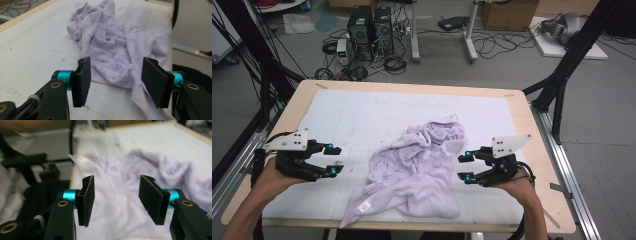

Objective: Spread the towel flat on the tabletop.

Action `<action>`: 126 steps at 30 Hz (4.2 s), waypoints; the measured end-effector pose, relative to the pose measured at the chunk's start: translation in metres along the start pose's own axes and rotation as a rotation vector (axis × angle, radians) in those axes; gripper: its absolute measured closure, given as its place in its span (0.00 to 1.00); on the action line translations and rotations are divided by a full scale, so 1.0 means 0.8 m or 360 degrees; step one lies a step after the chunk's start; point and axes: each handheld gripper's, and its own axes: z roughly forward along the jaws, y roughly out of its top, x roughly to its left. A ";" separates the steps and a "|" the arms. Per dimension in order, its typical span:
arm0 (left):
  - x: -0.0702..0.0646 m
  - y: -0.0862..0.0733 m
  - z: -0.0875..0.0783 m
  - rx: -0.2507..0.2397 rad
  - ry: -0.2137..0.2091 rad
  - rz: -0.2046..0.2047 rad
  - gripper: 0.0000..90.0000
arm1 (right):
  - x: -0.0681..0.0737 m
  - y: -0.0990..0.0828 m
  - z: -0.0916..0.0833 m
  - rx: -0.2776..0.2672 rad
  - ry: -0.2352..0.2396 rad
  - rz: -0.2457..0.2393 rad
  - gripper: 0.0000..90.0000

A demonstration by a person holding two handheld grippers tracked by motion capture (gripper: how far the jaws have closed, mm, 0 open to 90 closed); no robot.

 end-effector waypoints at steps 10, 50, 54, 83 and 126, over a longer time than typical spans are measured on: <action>0.005 -0.004 0.090 0.0179 -0.0187 0.0015 0.45 | -0.025 -0.010 0.064 0.0486 -0.0121 0.0063 0.52; 0.031 -0.017 0.109 0.0225 -0.0016 -0.0026 0.45 | 0.002 -0.018 0.060 0.0478 -0.0015 -0.0067 0.52; 0.044 -0.024 0.119 0.0279 0.0036 -0.0037 0.45 | -0.023 -0.022 0.075 0.0636 -0.0243 0.0016 0.60; 0.079 0.009 0.188 0.0818 -0.0168 0.0103 0.75 | -0.072 0.006 0.151 0.1435 -0.0167 -0.0016 0.83; 0.003 0.014 0.039 0.0638 -0.0289 0.0318 0.47 | 0.019 0.056 0.008 0.0712 0.0172 -0.0234 0.76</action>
